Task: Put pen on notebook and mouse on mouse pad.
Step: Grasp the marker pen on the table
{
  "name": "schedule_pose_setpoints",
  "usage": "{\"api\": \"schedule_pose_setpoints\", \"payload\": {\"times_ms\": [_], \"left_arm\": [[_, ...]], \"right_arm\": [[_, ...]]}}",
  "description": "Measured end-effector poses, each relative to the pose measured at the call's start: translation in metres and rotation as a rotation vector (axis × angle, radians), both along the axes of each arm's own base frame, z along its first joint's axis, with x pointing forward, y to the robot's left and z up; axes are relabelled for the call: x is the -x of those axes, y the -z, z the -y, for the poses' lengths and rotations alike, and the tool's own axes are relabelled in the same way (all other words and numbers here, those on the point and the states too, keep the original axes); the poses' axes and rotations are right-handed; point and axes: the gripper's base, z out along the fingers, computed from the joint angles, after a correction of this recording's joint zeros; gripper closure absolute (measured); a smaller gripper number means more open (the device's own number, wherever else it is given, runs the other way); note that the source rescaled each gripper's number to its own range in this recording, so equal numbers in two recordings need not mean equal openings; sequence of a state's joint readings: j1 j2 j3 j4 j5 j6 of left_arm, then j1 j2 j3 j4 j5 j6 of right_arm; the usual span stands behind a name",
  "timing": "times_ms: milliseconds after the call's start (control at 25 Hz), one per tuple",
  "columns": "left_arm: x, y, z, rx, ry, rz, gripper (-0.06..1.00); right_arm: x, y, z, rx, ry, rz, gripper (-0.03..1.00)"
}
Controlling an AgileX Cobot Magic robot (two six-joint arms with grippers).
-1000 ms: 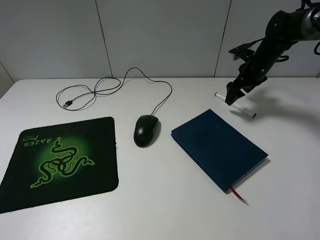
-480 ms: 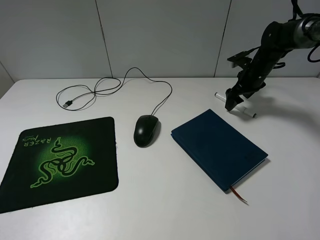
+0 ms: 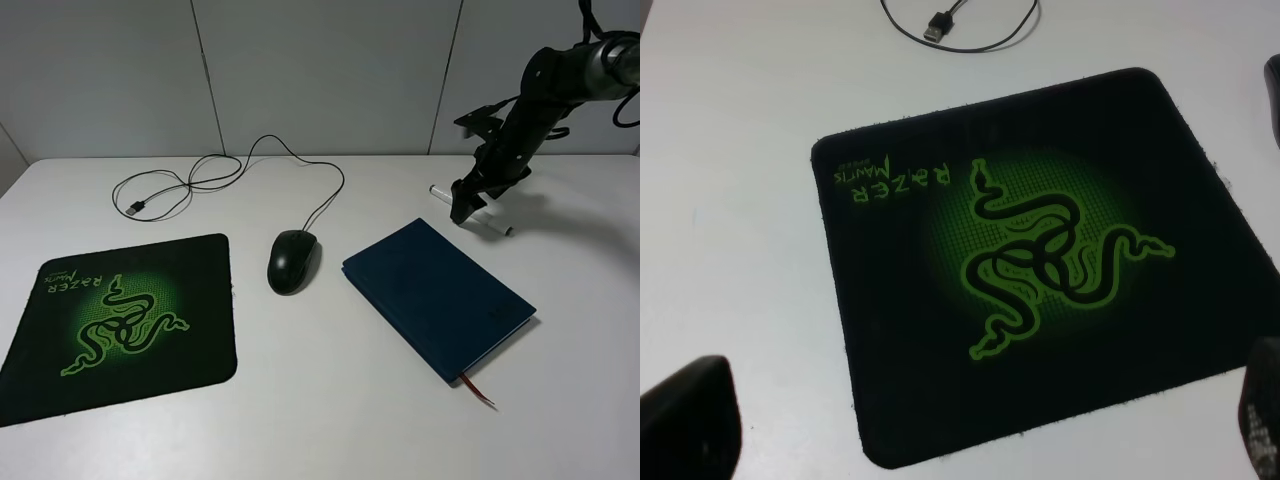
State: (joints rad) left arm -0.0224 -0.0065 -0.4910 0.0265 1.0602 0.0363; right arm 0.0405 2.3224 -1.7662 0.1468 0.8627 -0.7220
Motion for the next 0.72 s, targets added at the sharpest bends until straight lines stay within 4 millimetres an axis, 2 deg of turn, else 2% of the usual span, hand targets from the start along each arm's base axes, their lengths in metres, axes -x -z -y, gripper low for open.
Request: {"api": "schedule_pose_setpoints", "payload": {"times_ms": [400, 480, 720], "left_arm": [[0.0, 0.0, 0.0, 0.0, 0.0, 0.0, -0.06], [0.0, 0.0, 0.0, 0.0, 0.0, 0.0, -0.06], [0.0, 0.0, 0.0, 0.0, 0.0, 0.0, -0.06]], "right_arm": [[0.0001, 0.0, 0.0, -0.004, 0.014, -0.003, -0.03], [0.0001, 0.0, 0.0, -0.003, 0.014, -0.003, 0.02], [0.001, 0.0002, 0.0, -0.003, 0.014, -0.013, 0.27]]}}
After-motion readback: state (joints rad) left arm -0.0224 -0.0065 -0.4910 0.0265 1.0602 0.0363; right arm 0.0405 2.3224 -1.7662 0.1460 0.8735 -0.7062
